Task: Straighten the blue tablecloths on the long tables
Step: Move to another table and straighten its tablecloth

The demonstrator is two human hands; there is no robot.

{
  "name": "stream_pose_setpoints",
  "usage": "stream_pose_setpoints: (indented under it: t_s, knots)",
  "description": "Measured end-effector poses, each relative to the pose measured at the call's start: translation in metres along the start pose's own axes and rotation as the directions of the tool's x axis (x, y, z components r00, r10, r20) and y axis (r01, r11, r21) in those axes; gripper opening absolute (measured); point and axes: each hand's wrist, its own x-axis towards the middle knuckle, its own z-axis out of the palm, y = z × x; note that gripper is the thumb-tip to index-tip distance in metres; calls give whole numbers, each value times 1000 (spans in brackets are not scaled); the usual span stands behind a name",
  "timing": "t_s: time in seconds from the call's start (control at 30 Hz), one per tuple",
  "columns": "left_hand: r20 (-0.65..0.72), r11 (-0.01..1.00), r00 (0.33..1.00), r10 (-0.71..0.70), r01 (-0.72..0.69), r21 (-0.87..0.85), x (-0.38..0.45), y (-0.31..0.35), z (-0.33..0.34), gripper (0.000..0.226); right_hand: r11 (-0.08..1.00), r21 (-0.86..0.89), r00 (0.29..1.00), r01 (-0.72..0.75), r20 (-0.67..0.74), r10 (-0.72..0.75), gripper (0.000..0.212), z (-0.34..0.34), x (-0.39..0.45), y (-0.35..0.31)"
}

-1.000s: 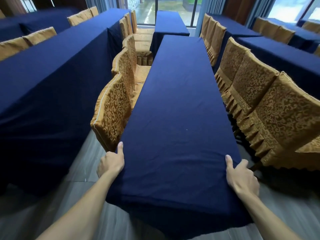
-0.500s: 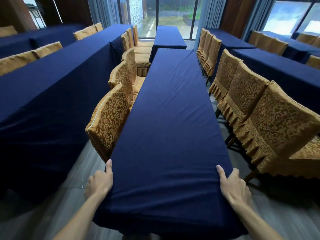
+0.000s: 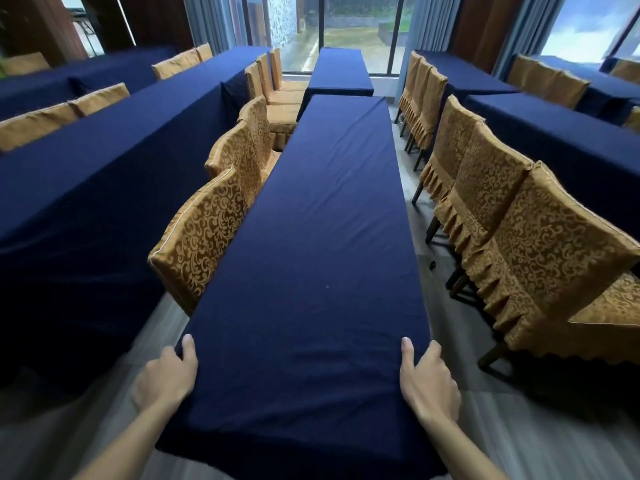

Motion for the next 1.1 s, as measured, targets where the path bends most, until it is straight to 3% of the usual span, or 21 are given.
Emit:
stream_pose_setpoints:
  t_s: [0.13, 0.23, 0.3, 0.4, 0.53, 0.83, 1.1]
  knots:
    - [-18, 999, 999, 28, -28, 16, -17, -12, 0, 77, 997, 42, 993, 69, 89, -72, 71, -10, -23, 18]
    - [-18, 1000, 1000, 11, -11, 12, -19, -13, -3, 75, 995, 92, 997, 50, 51, -55, 66, -7, -55, 37]
    - [-2, 1000, 1000, 10, -10, -22, -16, -13, -4, 76, 962, 267, 998, -59, -3, 62, 54, -3, -69, 42]
    - [14, 995, 1000, -20, 21, -97, -8, -14, -3, 82, 824, 530, 961, -200, -60, 271, 38, 8, -70, 40]
    - [45, 982, 998, -51, 59, -180, -1, -15, 1, 87, 708, 676, 926, -206, -100, 365, 38, 19, -63, 42]
    - [28, 980, 997, -65, 69, -185, -6, -2, 6, 93, 637, 765, 944, -92, -137, 301, 41, 22, -37, 58]
    - [16, 974, 996, -84, 85, -209, -10, 30, 18, 89, 640, 768, 959, -25, -161, 231, 39, 11, 5, 65]
